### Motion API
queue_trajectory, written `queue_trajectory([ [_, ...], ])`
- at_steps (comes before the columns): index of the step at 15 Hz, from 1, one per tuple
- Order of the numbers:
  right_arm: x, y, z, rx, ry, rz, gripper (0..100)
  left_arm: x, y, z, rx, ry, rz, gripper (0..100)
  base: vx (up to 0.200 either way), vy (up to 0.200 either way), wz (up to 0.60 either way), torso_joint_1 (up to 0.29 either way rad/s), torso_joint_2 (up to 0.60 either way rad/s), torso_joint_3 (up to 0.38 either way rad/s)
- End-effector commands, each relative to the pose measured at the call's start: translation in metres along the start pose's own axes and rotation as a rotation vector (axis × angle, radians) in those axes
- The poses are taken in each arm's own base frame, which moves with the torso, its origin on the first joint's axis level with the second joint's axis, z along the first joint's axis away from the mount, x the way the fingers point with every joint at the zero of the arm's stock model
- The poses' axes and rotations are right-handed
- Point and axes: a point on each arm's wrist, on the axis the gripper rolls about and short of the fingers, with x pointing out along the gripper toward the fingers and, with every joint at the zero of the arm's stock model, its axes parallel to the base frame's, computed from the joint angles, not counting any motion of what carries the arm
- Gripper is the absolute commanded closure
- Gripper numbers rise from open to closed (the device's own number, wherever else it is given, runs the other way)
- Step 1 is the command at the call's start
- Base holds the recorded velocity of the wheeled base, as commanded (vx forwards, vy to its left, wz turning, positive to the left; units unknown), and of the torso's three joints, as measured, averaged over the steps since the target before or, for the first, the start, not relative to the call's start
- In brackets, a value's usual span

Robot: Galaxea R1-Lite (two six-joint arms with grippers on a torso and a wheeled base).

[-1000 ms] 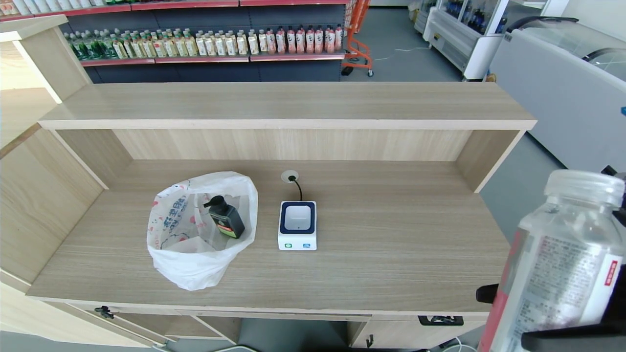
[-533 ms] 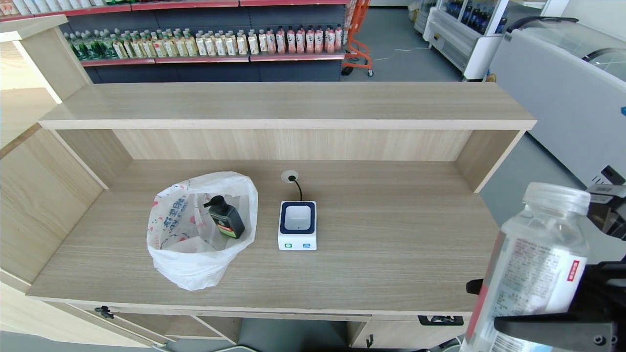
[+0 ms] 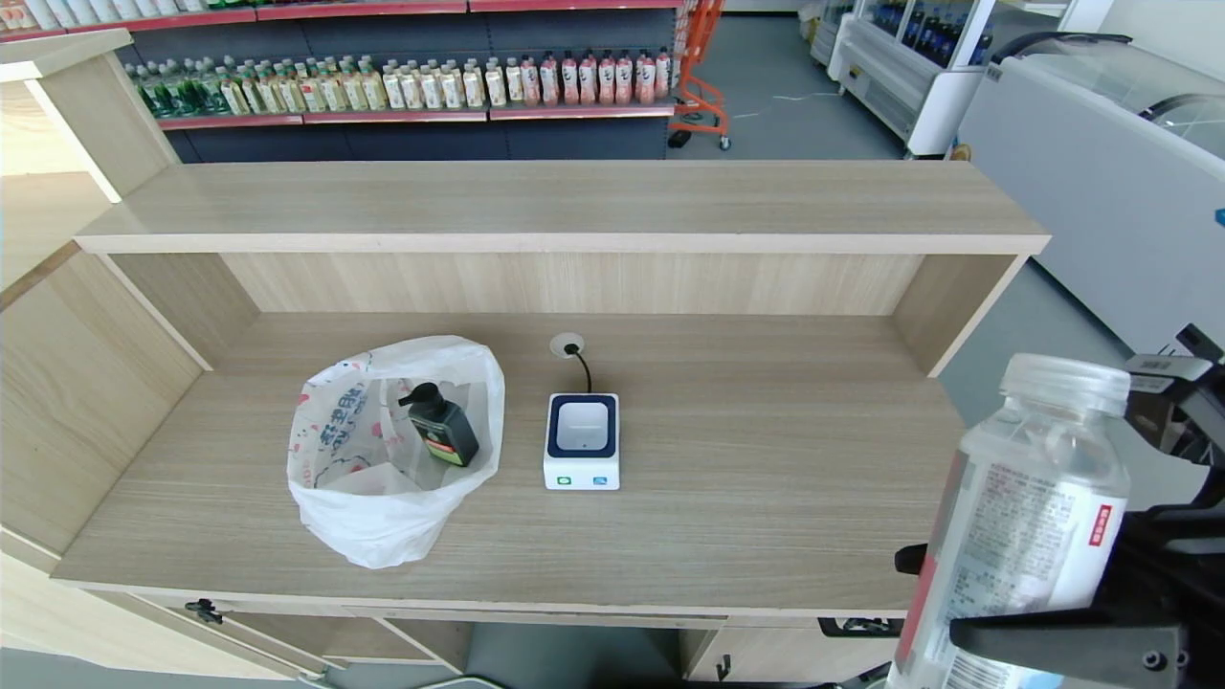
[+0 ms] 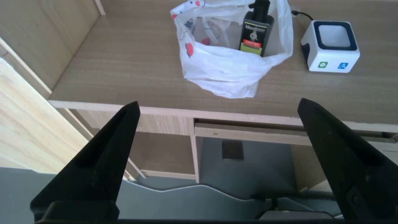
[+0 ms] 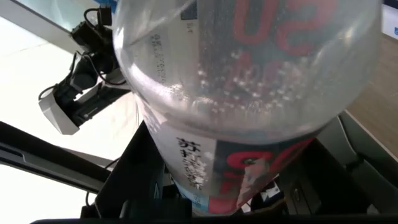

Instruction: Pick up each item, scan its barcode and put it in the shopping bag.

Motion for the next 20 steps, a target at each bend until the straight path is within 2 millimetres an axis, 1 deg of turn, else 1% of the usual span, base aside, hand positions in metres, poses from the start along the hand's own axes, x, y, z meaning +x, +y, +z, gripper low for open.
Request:
queue_trajectory([
  [1,0.007,-0.002,0.0,-0.002,0.012,0.031,100,0.0,0.0,0.0,0.0,-0.002,0.0,0,0.0,0.0,0.0,0.0,0.0,0.0],
  [9,0.022,-0.01,-0.001,0.004,0.036,0.084,100,0.0,0.0,0.0,0.0,0.0,0.0,0,0.0,0.0,0.0,0.0,0.0,0.0],
  [12,0.026,-0.012,0.004,0.001,0.036,0.117,100,0.0,0.0,0.0,0.0,-0.002,0.0,0,0.0,0.0,0.0,0.0,0.0,0.0],
  [13,0.029,-0.014,0.009,-0.004,0.034,0.136,100,0.0,0.0,0.0,0.0,0.0,0.0,0,0.0,0.0,0.0,0.0,0.0,0.0],
  [15,0.031,-0.014,0.016,-0.014,0.026,0.149,100,0.0,0.0,0.0,0.0,-0.002,0.0,0,0.0,0.0,0.0,0.0,0.0,0.0],
  [18,0.03,-0.013,0.015,-0.01,0.039,0.198,100,0.0,0.0,0.0,0.0,0.0,0.0,0,0.0,0.0,0.0,0.0,0.0,0.0],
  [20,0.03,-0.014,0.014,-0.008,0.042,0.2,100,0.0,0.0,0.0,0.0,0.0,0.0,0,0.0,0.0,0.0,0.0,0.0,0.0],
])
